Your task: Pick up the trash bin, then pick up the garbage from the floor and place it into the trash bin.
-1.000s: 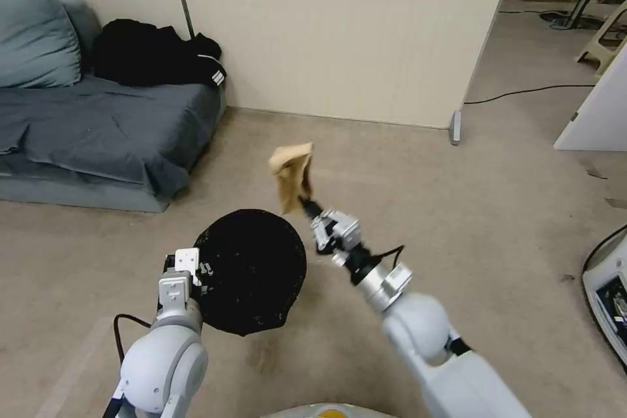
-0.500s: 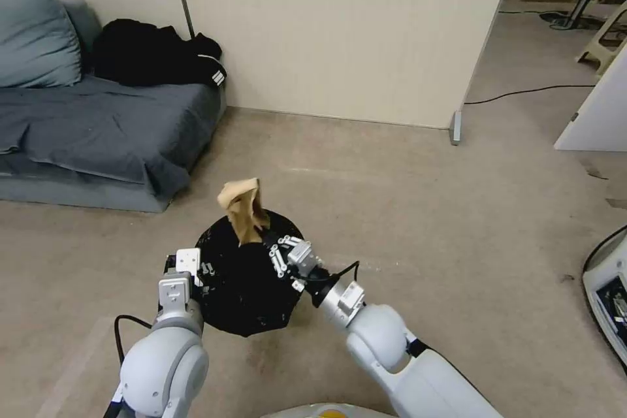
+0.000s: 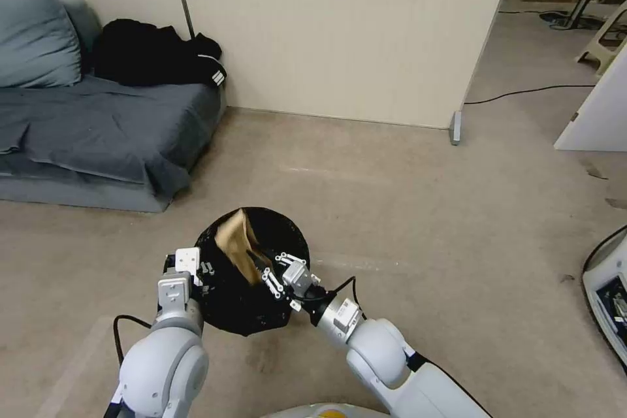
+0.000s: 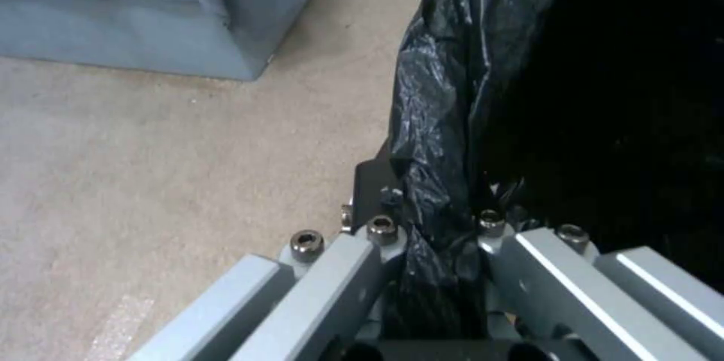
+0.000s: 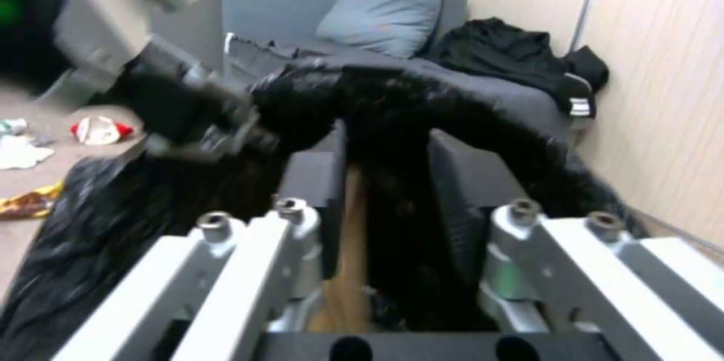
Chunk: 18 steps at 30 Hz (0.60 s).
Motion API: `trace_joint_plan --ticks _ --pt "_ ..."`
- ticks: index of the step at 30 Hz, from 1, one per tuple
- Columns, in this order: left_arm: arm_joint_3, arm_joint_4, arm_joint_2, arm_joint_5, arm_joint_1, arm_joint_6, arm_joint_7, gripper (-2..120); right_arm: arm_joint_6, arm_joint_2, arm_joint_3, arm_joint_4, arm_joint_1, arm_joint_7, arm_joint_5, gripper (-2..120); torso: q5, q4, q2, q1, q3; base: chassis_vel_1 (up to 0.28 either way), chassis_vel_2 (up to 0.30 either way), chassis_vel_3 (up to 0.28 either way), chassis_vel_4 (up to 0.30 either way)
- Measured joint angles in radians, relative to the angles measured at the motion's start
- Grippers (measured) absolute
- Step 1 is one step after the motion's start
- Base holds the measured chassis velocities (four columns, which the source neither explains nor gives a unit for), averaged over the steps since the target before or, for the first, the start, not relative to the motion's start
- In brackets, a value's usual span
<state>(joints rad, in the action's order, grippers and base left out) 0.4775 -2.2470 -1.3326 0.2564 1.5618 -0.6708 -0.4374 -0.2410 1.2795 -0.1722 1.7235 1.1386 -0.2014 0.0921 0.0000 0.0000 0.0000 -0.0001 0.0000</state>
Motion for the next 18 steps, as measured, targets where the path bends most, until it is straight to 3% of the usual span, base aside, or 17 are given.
trace_joint_plan --ticks 5,7,10,11,14,18 --pt "0.001 0.000 0.004 0.004 -0.006 0.001 0.001 0 -0.003 -0.015 -0.002 0.014 0.023 -0.003 -0.011 52 0.0001 0.0000 0.000 0.000 0.000 0.000 0.000 0.000 0.000" --pt "0.001 0.000 0.005 0.004 -0.007 0.001 0.001 0 -0.003 -0.016 -0.002 0.014 0.024 -0.004 -0.012 54 0.0001 0.0000 0.000 0.000 0.000 0.000 0.000 0.000 0.000" --pt "0.003 0.006 0.005 0.013 -0.014 0.009 0.001 0 -0.006 -0.029 0.010 0.031 0.057 -0.013 -0.020 72 -0.0001 0.0000 0.000 0.000 0.000 0.000 0.000 0.000 0.000" --pt "0.003 0.006 0.005 0.013 -0.014 0.009 0.001 0 -0.006 -0.029 0.010 0.031 0.057 -0.013 -0.020 72 -0.0001 0.0000 0.000 0.000 0.000 0.000 0.000 0.000 0.000" --pt "0.004 0.008 0.013 0.023 -0.019 0.013 0.001 0 -0.008 -0.038 0.029 0.054 0.091 -0.018 -0.033 88 0.0000 0.0000 0.000 0.000 0.000 0.000 0.000 0.000 0.000" --pt "0.004 0.012 0.020 0.039 -0.027 0.019 0.003 0 -0.008 -0.044 0.052 0.080 0.114 -0.018 -0.040 98 0.0000 0.0000 0.000 0.000 0.000 0.000 0.000 0.000 0.000"
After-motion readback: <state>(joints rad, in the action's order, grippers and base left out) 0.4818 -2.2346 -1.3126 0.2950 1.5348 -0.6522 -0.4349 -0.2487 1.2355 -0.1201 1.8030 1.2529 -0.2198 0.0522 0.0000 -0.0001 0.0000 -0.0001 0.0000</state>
